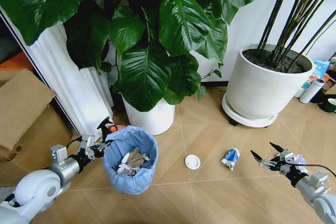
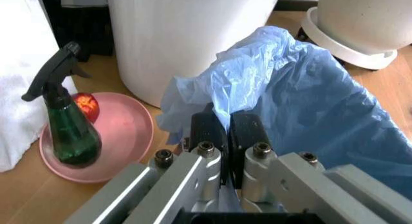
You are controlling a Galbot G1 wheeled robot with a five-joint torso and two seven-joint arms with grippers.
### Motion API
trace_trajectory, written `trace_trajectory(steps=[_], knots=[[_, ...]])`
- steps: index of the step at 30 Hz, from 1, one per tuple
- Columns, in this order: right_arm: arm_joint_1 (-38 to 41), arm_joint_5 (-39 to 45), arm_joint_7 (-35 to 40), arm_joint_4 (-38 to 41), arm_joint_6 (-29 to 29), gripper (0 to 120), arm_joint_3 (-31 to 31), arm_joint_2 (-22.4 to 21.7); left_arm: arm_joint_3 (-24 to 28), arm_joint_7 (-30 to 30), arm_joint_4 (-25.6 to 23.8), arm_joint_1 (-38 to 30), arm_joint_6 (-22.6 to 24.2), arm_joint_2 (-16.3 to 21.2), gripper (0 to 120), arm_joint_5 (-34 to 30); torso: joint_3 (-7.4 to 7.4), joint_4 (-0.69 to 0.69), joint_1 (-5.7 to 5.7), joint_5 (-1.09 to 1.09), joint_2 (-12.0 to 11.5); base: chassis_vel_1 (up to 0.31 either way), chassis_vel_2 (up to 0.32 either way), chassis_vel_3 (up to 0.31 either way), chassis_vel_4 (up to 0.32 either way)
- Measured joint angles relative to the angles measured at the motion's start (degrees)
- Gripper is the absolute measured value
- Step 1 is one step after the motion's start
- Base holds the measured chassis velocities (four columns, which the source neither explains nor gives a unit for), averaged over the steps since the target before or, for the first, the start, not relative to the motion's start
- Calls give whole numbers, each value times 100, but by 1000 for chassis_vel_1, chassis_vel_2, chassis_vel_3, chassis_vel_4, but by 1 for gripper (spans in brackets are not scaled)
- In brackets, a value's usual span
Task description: Pick up the trash bin and place the garbage on the floor into it.
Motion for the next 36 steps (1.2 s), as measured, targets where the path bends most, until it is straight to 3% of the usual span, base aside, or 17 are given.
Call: trace_trajectory(steps=[16,25,29,36], knots=[[50,-26,-78,-35,39,100,-34,-8,5,-5,3,-21,2,-12,0,0,0,0,0,0,0,-27,28,30,-29],[240,-38,-271,-194,183,100,-349,-100,34,3,4,-8,2,38,0,-1,0,0,0,0,0,-10,7,13,-10],[494,36,-284,-351,247,100,-797,-255,119,1,-12,-92,5,108,0,-13,0,0,0,-1,0,0,0,0,0],[1600,616,-560,-719,-76,100,-2478,-616,549,-45,-118,-629,41,357,0,-182,1,-3,0,1,0,0,0,0,0]])
